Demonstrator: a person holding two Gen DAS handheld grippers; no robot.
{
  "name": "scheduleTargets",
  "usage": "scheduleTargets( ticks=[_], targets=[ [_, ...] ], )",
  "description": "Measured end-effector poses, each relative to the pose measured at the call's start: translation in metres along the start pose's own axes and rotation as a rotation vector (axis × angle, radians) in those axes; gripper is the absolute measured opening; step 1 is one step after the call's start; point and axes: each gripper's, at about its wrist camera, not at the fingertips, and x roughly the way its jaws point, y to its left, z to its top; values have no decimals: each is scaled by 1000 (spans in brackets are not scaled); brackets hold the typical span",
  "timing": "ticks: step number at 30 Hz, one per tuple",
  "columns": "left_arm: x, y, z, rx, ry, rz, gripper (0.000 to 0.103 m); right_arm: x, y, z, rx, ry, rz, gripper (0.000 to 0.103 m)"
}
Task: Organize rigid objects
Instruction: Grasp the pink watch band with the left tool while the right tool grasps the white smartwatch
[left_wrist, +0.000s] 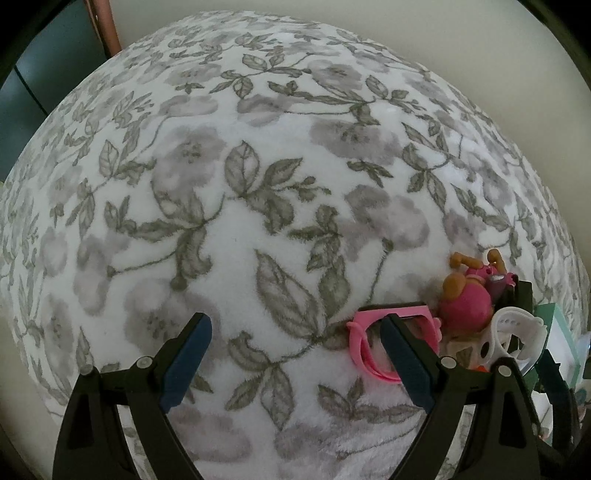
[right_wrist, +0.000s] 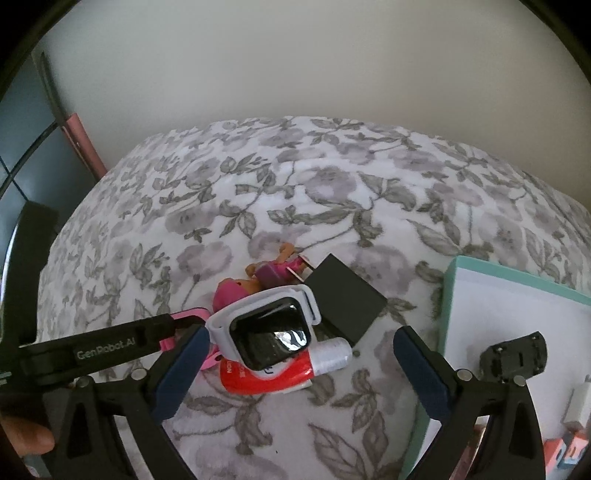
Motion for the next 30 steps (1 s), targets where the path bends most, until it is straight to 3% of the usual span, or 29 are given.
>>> scheduleTargets(
  ticks=[8, 13, 18, 21, 23, 25, 30],
  targets=[
    [0, 3, -1, -18, -2, -10, 93, 4, 5, 0, -22, -11, 21, 90],
    [4, 2, -4, -25, 2, -34, 94, 0, 8, 0, -33, -25, 52, 75],
    [9, -8, -8, 28, 41, -26, 94, -4, 7, 0, -25, -28, 81, 63],
    [11, -11, -10, 46, 51, -23, 93, -5, 3, 0, -14, -25, 79, 63],
    [9, -16, -12, 63, 44, -9, 85, -6, 0, -1, 6, -25, 93, 63],
    [7, -22, -14, 92, 32, 29, 66, -7, -4, -1, 24, -24, 103, 62],
    [2, -38, -17, 139, 20, 3, 38, -11, -11, -1, 56, -27, 114, 62]
  ],
)
